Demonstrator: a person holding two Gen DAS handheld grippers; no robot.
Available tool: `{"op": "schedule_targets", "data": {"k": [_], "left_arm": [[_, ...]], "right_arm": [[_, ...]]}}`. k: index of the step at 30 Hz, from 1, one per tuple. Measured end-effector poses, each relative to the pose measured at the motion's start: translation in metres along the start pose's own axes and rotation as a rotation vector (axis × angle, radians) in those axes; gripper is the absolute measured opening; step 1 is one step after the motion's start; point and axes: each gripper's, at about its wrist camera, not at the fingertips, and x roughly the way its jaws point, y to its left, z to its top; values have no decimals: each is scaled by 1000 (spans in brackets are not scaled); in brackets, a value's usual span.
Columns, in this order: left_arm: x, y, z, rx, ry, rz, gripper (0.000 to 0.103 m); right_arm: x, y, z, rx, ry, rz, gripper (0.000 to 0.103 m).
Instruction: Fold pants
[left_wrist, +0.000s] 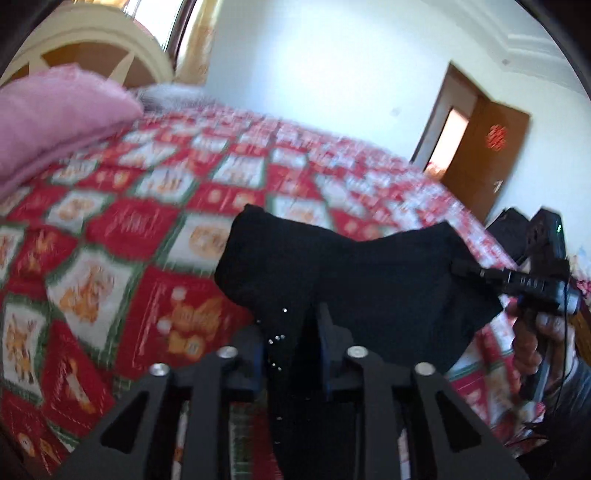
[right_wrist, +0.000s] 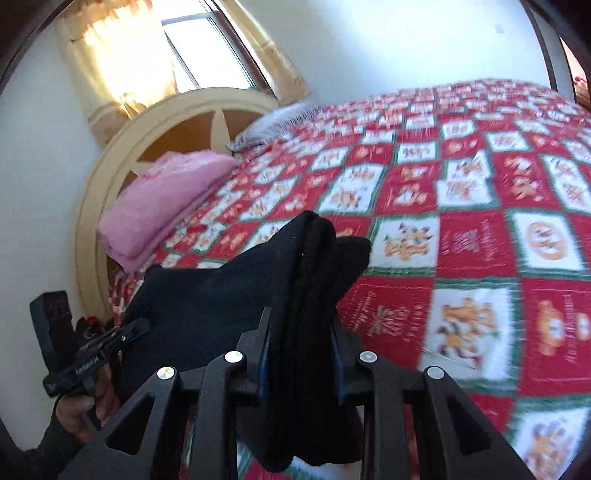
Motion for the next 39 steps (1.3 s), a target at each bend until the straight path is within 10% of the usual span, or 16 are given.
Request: {"op": "schedule_targets", "data": {"k": [4, 10, 25, 39], "left_arm": [[11, 1, -13, 10, -16, 91, 88], [13, 17, -13, -51, -15, 123, 98], [-11, 7, -27, -33, -21, 196, 98], [-110, -54, -36, 47, -151, 184, 100]], "right_arm": [[17, -21, -5, 27, 31, -99, 37], [-12, -25, -18, -13, -14, -167, 49], [-28, -32, -37, -19, -16, -212, 67], [-141, 43, -59, -115, -142, -229, 68]]}}
